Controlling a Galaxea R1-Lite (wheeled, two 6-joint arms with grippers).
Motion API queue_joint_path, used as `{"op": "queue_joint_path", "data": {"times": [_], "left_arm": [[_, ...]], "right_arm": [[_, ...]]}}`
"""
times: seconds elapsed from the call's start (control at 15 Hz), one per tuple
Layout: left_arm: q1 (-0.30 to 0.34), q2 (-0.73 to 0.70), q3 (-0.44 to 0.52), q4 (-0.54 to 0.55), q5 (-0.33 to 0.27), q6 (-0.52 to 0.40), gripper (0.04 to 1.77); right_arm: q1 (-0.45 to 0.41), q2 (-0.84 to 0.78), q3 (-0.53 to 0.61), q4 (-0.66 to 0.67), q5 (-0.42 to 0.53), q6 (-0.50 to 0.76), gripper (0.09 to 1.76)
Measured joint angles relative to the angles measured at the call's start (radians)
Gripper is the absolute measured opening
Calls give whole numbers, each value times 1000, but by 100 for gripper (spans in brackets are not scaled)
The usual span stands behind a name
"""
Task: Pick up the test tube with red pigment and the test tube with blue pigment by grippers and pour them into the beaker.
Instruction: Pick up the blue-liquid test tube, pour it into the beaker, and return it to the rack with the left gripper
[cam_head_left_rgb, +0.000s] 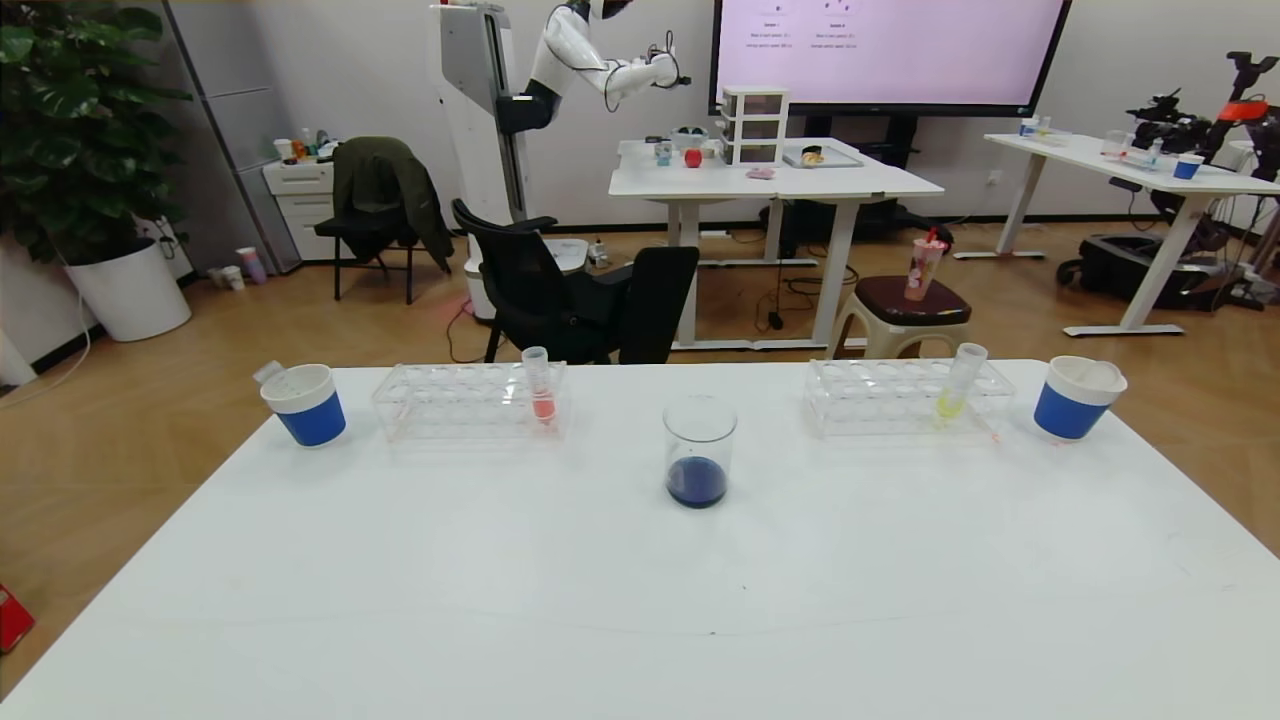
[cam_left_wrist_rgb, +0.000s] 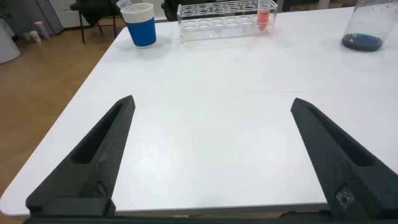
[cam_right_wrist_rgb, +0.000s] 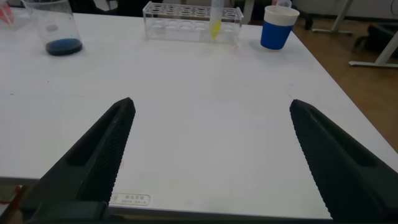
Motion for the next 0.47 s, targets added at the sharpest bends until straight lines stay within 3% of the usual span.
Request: {"op": "queue_joint_path", "data": {"times": [0.47], "left_arm": [[0, -1, 15, -36, 4, -38, 175]], "right_arm": [[0, 0, 0, 0, 0, 0, 174]]}}
